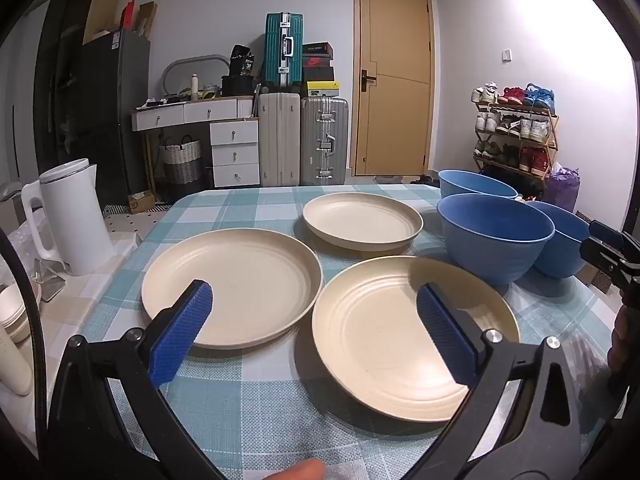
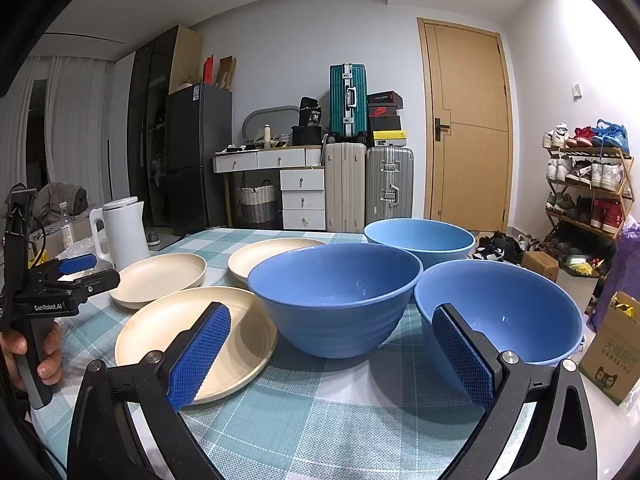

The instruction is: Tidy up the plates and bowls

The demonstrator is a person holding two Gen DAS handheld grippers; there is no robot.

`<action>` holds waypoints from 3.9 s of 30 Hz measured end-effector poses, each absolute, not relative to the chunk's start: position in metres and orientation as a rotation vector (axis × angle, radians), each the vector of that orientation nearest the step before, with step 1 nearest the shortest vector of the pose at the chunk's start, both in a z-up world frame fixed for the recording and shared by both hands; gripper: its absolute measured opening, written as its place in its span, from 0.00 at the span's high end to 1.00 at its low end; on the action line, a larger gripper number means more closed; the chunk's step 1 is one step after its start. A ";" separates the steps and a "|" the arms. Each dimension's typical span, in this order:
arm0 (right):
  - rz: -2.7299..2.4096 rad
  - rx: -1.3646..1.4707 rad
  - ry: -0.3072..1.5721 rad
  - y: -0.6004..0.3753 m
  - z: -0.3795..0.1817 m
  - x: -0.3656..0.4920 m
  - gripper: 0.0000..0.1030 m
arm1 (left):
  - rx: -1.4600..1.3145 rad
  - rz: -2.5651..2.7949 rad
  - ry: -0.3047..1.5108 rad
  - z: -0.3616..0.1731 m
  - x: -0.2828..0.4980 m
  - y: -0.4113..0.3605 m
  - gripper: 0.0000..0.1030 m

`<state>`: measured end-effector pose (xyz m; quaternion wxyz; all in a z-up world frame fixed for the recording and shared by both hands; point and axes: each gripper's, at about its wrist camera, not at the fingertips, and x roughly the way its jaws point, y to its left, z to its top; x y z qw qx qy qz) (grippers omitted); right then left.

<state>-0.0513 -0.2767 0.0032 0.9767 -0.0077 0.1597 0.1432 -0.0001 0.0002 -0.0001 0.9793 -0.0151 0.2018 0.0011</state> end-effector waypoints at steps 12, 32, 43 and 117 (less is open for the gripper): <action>0.289 -0.016 0.320 -0.276 0.003 -0.051 0.00 | -0.028 0.003 0.406 0.000 0.000 0.000 0.01; 0.288 -0.017 0.319 -0.277 0.003 -0.052 0.00 | -0.027 0.003 0.406 0.000 0.000 0.000 0.01; 0.289 -0.017 0.320 -0.277 0.003 -0.051 0.00 | -0.027 0.004 0.407 0.000 0.000 0.000 0.01; 0.282 -0.041 0.416 -0.248 0.034 -0.038 0.00 | -0.050 0.051 0.459 0.025 -0.004 0.014 0.01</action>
